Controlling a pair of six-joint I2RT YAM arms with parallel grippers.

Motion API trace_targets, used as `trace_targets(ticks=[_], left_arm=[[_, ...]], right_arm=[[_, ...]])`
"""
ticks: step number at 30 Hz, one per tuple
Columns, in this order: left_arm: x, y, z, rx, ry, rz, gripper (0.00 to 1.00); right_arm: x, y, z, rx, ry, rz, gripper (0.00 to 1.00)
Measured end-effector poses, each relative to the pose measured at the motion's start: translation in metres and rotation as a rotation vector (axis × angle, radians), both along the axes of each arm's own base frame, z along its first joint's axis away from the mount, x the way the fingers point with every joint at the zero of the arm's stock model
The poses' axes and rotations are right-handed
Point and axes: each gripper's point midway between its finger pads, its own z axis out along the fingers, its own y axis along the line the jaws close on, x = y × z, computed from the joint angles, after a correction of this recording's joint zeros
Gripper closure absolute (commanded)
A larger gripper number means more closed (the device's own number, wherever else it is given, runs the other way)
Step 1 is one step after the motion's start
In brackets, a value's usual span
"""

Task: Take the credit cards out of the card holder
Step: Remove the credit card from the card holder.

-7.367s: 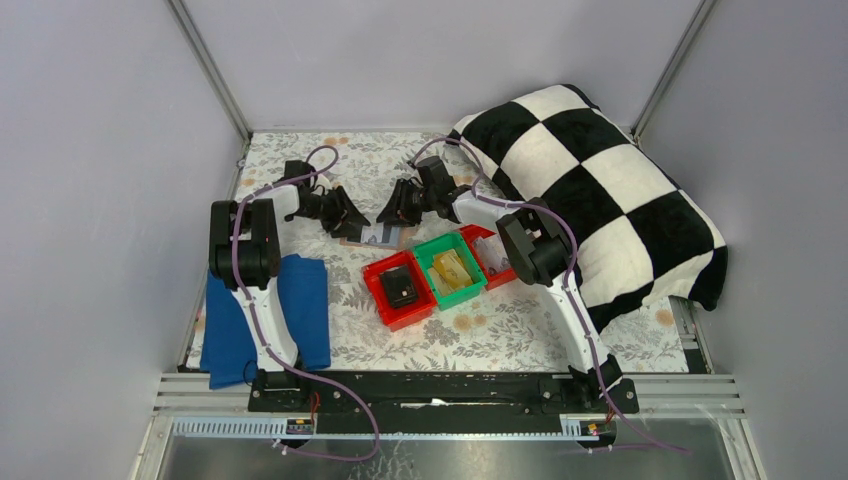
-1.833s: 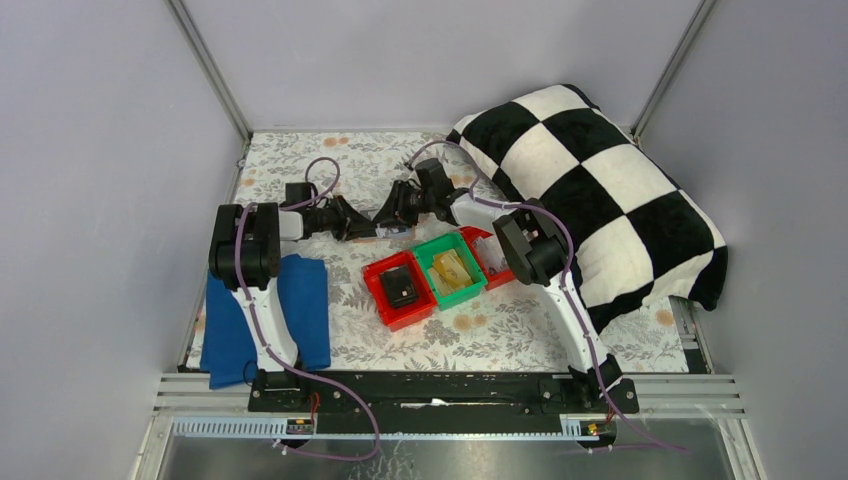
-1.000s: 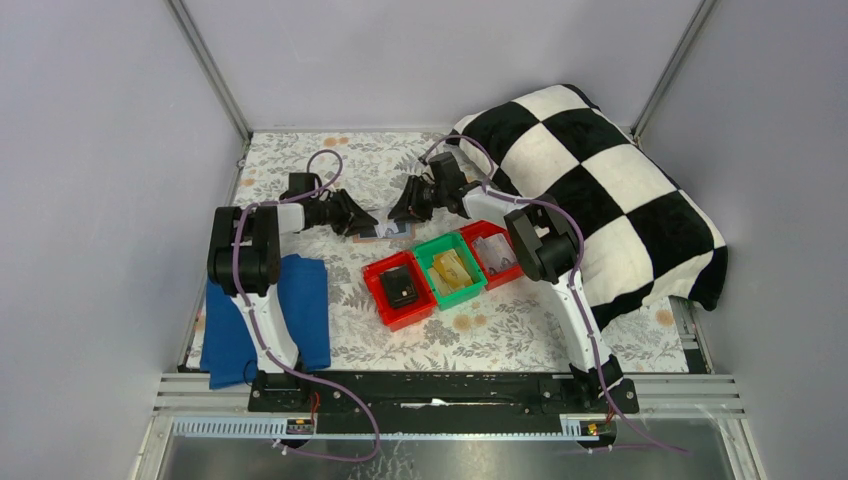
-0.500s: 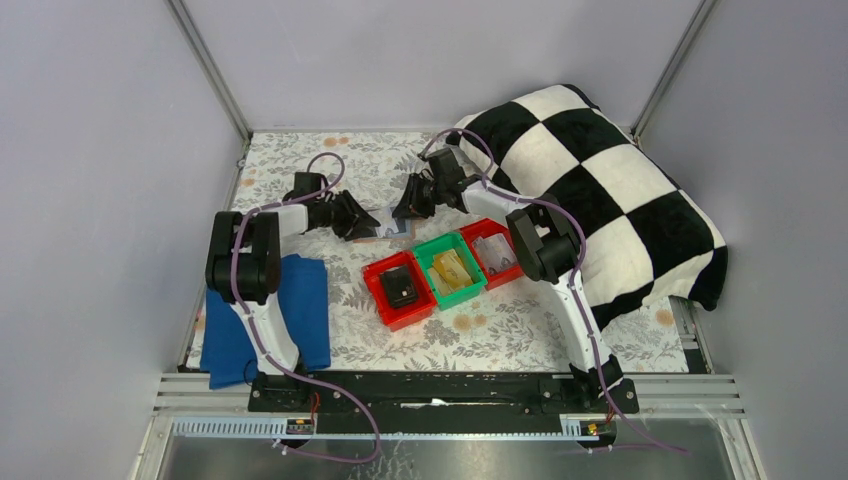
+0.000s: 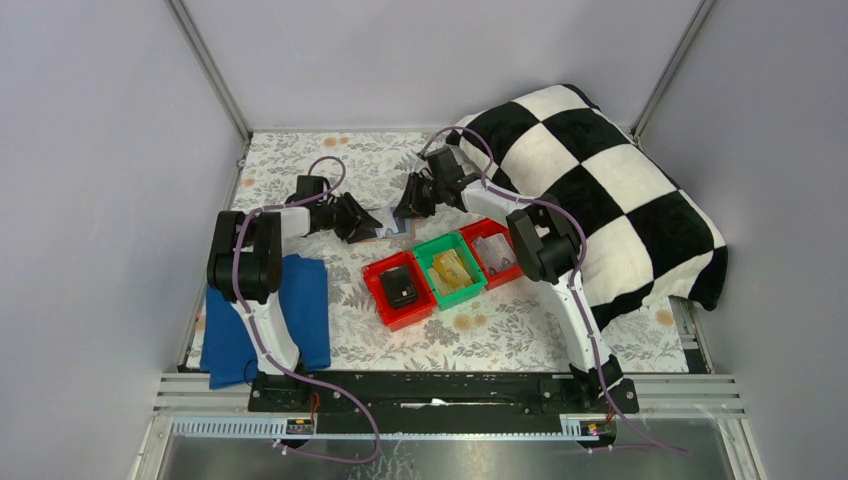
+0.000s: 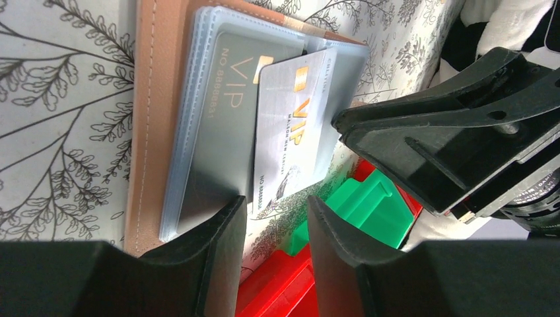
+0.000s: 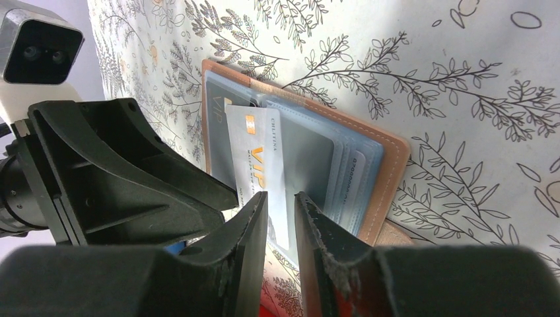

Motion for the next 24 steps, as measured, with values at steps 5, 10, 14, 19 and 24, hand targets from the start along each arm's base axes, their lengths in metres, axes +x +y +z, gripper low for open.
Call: trace_targets(ticks=[5, 10, 14, 19, 24], left_arm=[[0.0027, -0.0051, -0.0003, -0.050, -0.003, 0.006, 0.55], [0.0044, -0.0083, -0.0003, -0.081, 0.001, 0.005, 0.55], [0.0048, -0.0091, 0.0001, -0.098, 0.000, 0.006, 0.55], [0.0046, -0.0092, -0.0002, -0.132, -0.015, 0.024, 0.55], [0.0052, -0.0093, -0.0002, -0.142, -0.022, 0.033, 0.55]], right_arm=[[-0.0001, 0.0005, 0.0005, 0.003, 0.000, 0.002, 0.69], [-0.0001, 0.0007, 0.0007, 0.005, 0.000, 0.002, 0.69], [-0.0007, 0.0014, 0.0005, 0.007, 0.004, 0.000, 0.69], [-0.0013, 0.0019, 0.0010, 0.011, 0.005, 0.003, 0.70], [-0.0060, 0.0050, 0.0008, 0.022, 0.015, 0.021, 0.70]])
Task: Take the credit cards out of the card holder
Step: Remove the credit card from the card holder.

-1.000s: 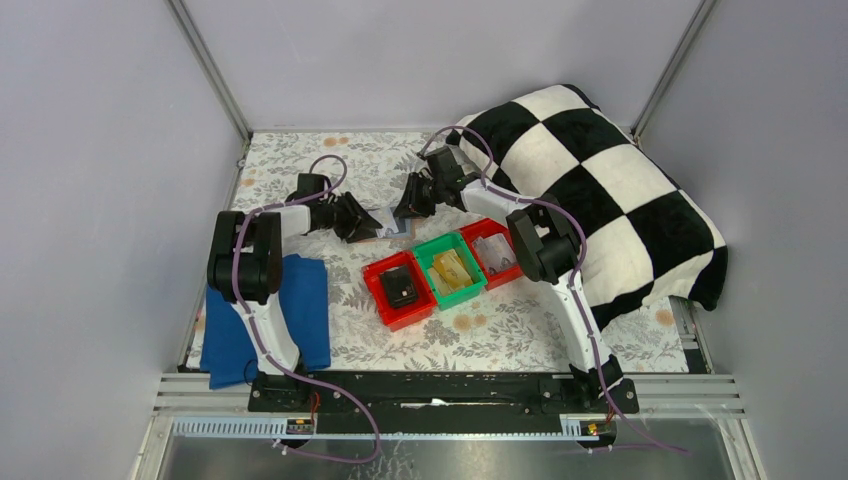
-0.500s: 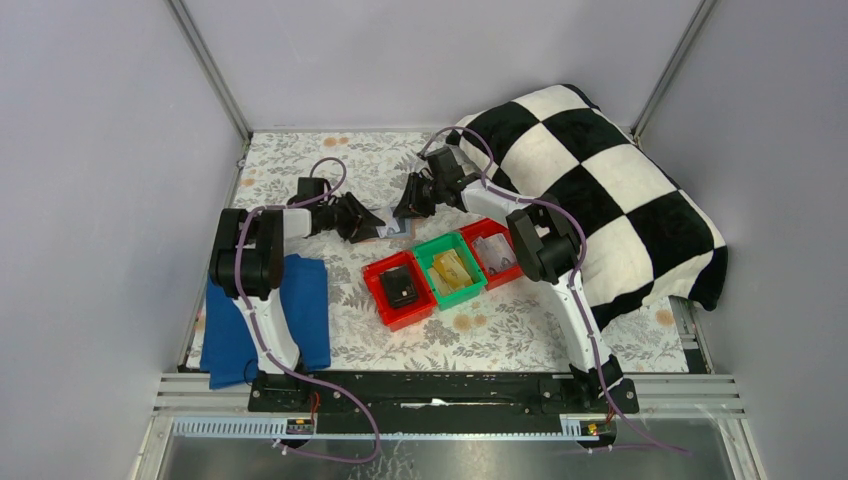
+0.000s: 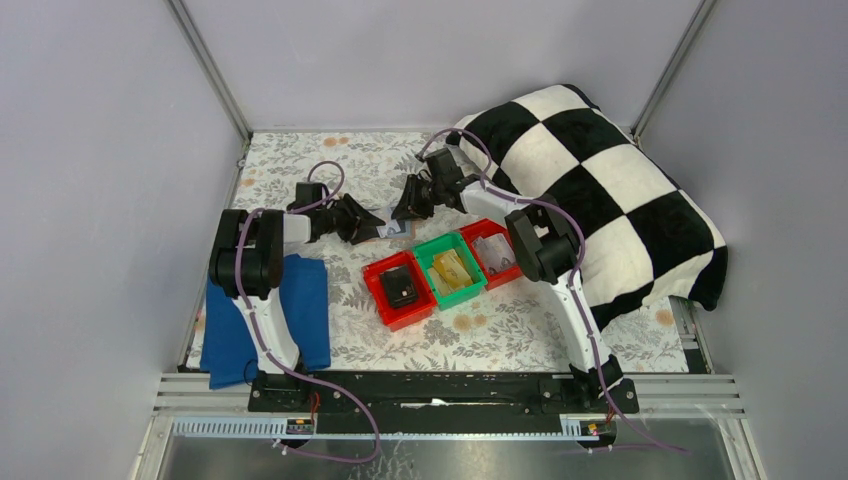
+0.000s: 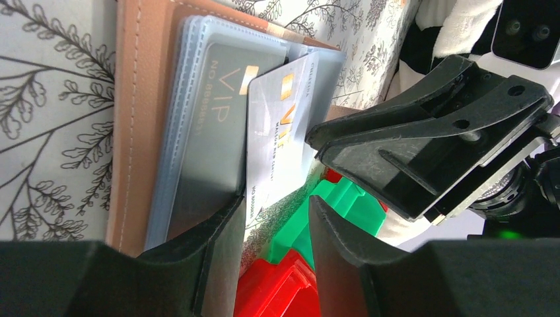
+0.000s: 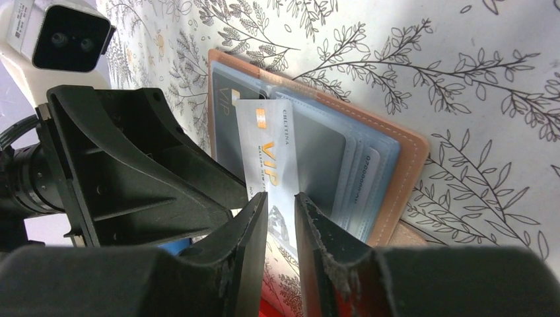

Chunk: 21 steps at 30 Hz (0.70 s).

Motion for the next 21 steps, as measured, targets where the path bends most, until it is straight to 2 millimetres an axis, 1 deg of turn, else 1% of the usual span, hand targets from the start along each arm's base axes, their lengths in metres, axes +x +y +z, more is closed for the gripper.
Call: trace_targets(ticks=[5, 14, 21], left_arm=[[0.0000, 0.0000, -0.0004, -0.009, -0.009, 0.007, 0.55], [0.0008, 0.0000, -0.0004, -0.044, -0.030, 0.011, 0.55], [-0.0007, 0.0004, -0.0008, -0.092, -0.092, 0.028, 0.57]], right_arm=[[-0.0027, 0.0032, -0.0005, 0.017, 0.009, 0.014, 0.70], [-0.0012, 0.0053, -0.0009, 0.035, 0.012, 0.012, 0.70], [-0.0006, 0.0060, -0.0008, 0.039, 0.013, 0.009, 0.70]])
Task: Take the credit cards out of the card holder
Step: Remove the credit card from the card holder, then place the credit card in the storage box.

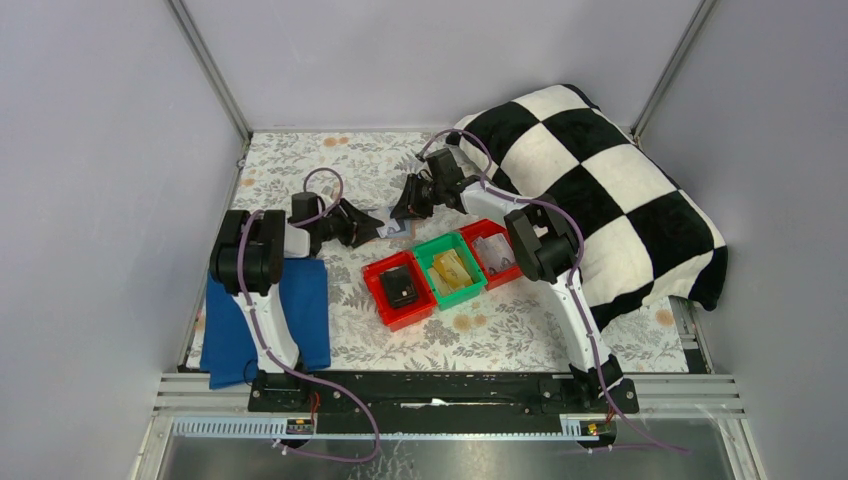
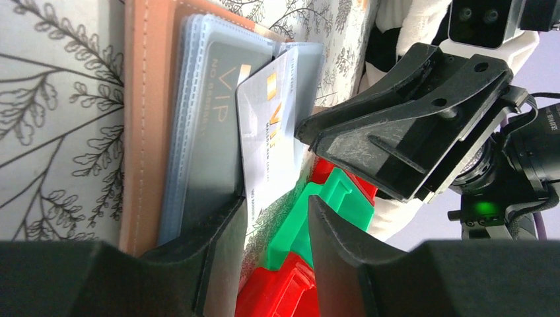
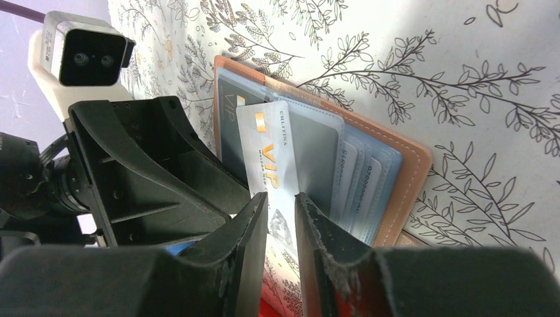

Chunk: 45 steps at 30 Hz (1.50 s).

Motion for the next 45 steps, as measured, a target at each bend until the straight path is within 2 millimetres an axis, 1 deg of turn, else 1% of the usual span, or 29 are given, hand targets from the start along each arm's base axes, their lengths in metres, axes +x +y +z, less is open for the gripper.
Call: trace_targets(ticks=[5, 7, 13, 17, 18, 21, 25, 29, 32, 34, 36, 39, 41, 43, 45], left_arm=[[0.001, 0.000, -0.002, -0.050, -0.049, 0.029, 0.63], [0.003, -0.004, -0.004, -0.070, -0.068, 0.035, 0.67], [0.004, -0.003, -0.008, -0.088, -0.063, 0.066, 0.84], [0.004, -0.002, -0.011, -0.084, -0.051, 0.078, 0.98], [0.003, -0.002, -0.012, -0.082, -0.048, 0.080, 1.00], [0.003, 0.000, -0.010, -0.065, -0.049, 0.085, 1.00], [0.001, 0.006, -0.001, -0.009, -0.059, 0.092, 1.00], [-0.002, 0.023, 0.009, 0.052, -0.050, 0.105, 1.00], [0.002, 0.043, 0.026, 0.130, -0.055, 0.113, 1.00], [0.006, 0.050, 0.046, 0.181, -0.084, 0.094, 1.00], [0.006, 0.052, 0.070, 0.220, -0.131, 0.062, 1.00], [-0.001, 0.050, 0.111, 0.261, -0.218, 0.009, 1.00], [-0.009, 0.046, 0.131, 0.272, -0.259, -0.021, 1.00], [-0.019, 0.040, 0.147, 0.277, -0.286, -0.046, 1.00], [-0.029, 0.028, 0.157, 0.277, -0.295, -0.065, 1.00]], right_arm=[[0.000, 0.000, 0.000, 0.002, 0.002, -0.001, 0.70], [0.000, 0.001, 0.000, 0.007, 0.003, 0.004, 0.70], [-0.001, 0.002, 0.000, 0.016, 0.005, 0.009, 0.70], [-0.001, 0.002, 0.000, 0.016, 0.005, 0.009, 0.70], [-0.001, 0.002, 0.000, 0.016, 0.005, 0.009, 0.70], [-0.001, 0.002, -0.001, 0.017, 0.004, 0.010, 0.70], [-0.004, 0.004, -0.002, 0.032, 0.007, 0.021, 0.70], [-0.008, 0.006, -0.002, 0.047, 0.016, 0.033, 0.70], [-0.010, 0.006, -0.002, 0.051, 0.019, 0.038, 0.70], [-0.011, 0.005, -0.001, 0.050, 0.023, 0.041, 0.69], [-0.014, 0.004, 0.001, 0.049, 0.032, 0.046, 0.64], [-0.020, 0.000, 0.006, 0.037, 0.046, 0.050, 0.51], [-0.024, -0.008, 0.012, 0.018, 0.047, 0.045, 0.45], [-0.028, -0.019, 0.023, -0.008, 0.040, 0.033, 0.44], [-0.026, -0.035, 0.039, -0.028, 0.011, 0.007, 0.43]])
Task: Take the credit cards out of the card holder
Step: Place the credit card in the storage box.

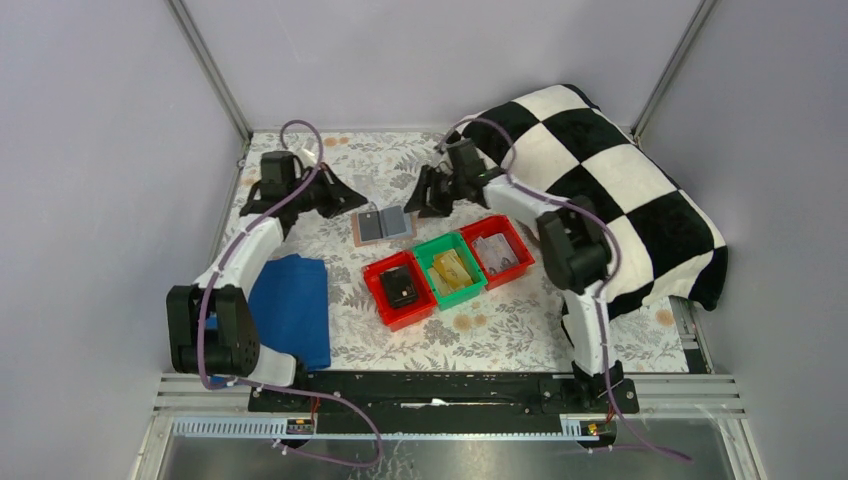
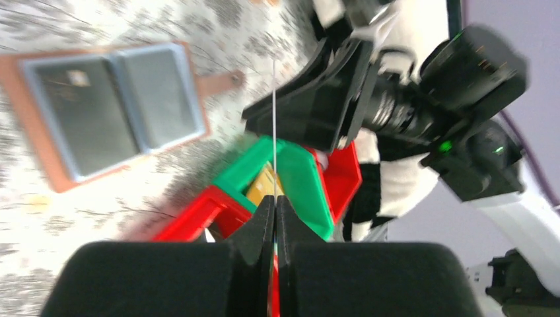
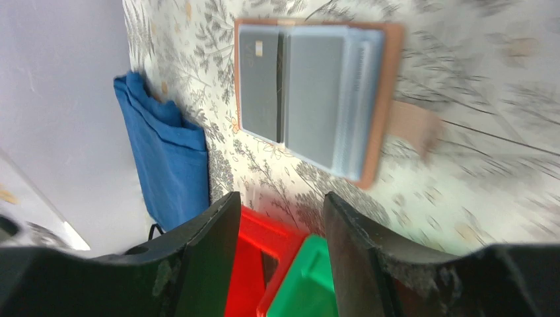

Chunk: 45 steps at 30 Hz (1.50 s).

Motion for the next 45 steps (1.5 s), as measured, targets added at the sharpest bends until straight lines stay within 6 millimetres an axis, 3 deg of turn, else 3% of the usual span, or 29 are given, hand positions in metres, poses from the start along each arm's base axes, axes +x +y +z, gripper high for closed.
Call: trace_targets(ticks=[3, 7, 10, 13, 16, 20, 25, 30, 33, 38, 45], left_arm=[[-0.014, -0.035, 0.012, -0.021, 0.000, -0.044, 1.00], [-0.038, -0.089, 0.014, -0.088, 0.012, -0.098, 1.00], [-0.053, -0.129, 0.008, -0.117, 0.023, -0.118, 1.00], [-0.066, -0.166, 0.005, -0.158, 0.013, -0.141, 1.00], [-0.070, -0.207, -0.004, -0.201, 0.017, -0.155, 1.00], [-0.072, -0.249, -0.038, -0.212, 0.082, -0.150, 1.00], [-0.069, -0.278, -0.067, -0.215, 0.136, -0.121, 1.00], [-0.064, -0.294, -0.074, -0.232, 0.151, -0.094, 1.00], [-0.063, -0.300, -0.077, -0.232, 0.165, -0.079, 0.81], [-0.059, -0.305, -0.075, -0.223, 0.178, -0.065, 0.67], [-0.061, -0.298, -0.086, -0.165, 0.214, -0.032, 0.64]], right_arm=[[0.014, -0.040, 0.040, -0.019, -0.075, -0.084, 0.44], [0.044, -0.119, 0.095, -0.048, -0.198, -0.267, 0.43], [0.052, -0.182, 0.115, -0.100, -0.252, -0.409, 0.43], [0.044, -0.216, 0.115, -0.157, -0.256, -0.490, 0.42], [0.029, -0.228, 0.104, -0.216, -0.230, -0.523, 0.41], [0.015, -0.238, 0.093, -0.279, -0.202, -0.553, 0.39], [0.004, -0.253, 0.106, -0.315, -0.234, -0.604, 0.36], [-0.004, -0.265, 0.132, -0.317, -0.305, -0.660, 0.34], [-0.007, -0.268, 0.141, -0.313, -0.328, -0.676, 0.34], [-0.011, -0.270, 0.135, -0.325, -0.318, -0.680, 0.34], [-0.012, -0.270, 0.132, -0.327, -0.309, -0.681, 0.34]])
